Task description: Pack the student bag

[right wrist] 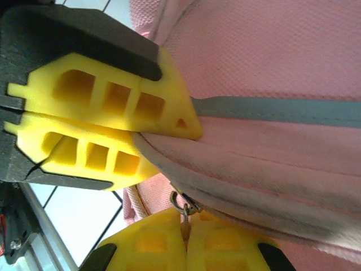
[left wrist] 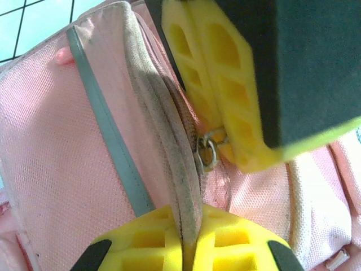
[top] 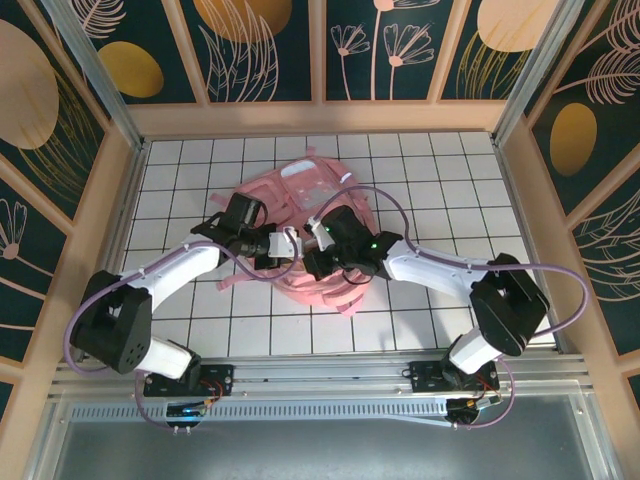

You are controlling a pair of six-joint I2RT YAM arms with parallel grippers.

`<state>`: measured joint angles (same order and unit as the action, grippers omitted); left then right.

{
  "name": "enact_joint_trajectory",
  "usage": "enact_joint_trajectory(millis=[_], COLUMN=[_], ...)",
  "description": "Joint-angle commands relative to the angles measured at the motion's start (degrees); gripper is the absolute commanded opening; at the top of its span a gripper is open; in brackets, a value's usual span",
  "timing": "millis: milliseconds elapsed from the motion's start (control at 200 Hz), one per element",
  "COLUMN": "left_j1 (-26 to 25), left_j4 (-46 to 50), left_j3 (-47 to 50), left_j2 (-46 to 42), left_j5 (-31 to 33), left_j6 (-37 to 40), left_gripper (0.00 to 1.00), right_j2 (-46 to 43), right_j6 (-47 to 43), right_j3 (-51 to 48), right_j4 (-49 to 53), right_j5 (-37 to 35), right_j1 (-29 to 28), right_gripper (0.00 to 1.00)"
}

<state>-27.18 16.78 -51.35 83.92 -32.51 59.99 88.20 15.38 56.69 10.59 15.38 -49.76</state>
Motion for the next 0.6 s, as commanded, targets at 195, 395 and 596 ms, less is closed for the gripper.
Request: enact_joint_trajectory(millis=[195,395,596], left_j1=[0.19,0.33,5.02], left_j4=[3.06,3.13,6.33], left_j3=[0.38,0.69,-3.62], left_j2=[-0.58,-1.87,-0.07], left_j5=[3.34,2.26,0.32], left_j6=[5.45,6.15,7.52], left_gripper=[0.0,0.0,0.0], right_j2=[-8.69,-7.33,-10.23], right_j6=[-4.42,-5.62,-10.79], right_j3=[-4.14,-5.77,-6.91], right_j4=[12.61,12.64,13.04], right_j5=[-8.9,-4.95,2.43], right_j1=[8.11,18.09,16.57], right_gripper=[0.0,0.0,0.0])
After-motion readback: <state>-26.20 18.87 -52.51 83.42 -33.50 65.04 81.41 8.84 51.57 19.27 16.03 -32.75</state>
